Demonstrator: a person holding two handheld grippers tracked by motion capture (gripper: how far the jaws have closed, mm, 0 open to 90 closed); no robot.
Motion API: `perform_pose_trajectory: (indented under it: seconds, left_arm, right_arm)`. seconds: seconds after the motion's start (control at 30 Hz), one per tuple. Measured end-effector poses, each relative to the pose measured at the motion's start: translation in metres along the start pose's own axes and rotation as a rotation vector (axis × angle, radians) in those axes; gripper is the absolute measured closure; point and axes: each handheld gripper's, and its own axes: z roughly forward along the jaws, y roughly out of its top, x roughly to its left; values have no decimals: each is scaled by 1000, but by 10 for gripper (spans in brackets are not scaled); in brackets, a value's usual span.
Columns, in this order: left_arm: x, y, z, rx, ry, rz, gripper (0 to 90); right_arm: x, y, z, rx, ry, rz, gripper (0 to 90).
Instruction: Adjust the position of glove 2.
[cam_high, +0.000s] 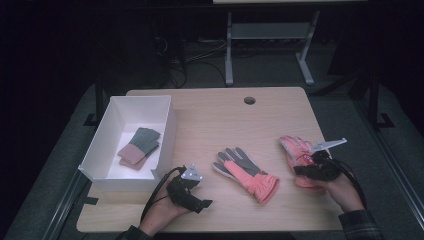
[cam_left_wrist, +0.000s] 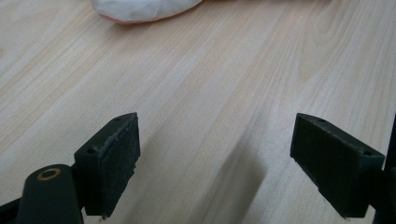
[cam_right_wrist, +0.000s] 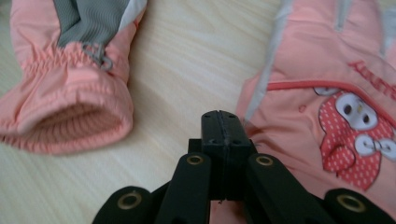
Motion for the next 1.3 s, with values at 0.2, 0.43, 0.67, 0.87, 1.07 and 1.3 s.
perform_pose_trajectory:
  seconds: [0.2,0.43,0.67,0.87,1.07,1.3]
  left_arm:
    - [0,1,1,-3,-1,-11,155]
    - [0,0,2,3,0,-8,155]
    - [1,0,2,9,-2,-9,155]
    - [-2,0,4,20,-5,-6,156]
    - [-2,0,6,27,-8,-6,156]
    - [-2,0,7,33,-13,-4,157]
  right_arm:
    - [-5,-3,-18,-74,-27,14,782]
    - [-27,8,-18,-87,-139,86,648]
    - [-33,11,0,-21,-102,129,500]
    - [-35,11,14,45,-100,152,523]
    - [-39,11,16,55,-96,166,713]
    - [-47,4,9,-9,-46,139,847]
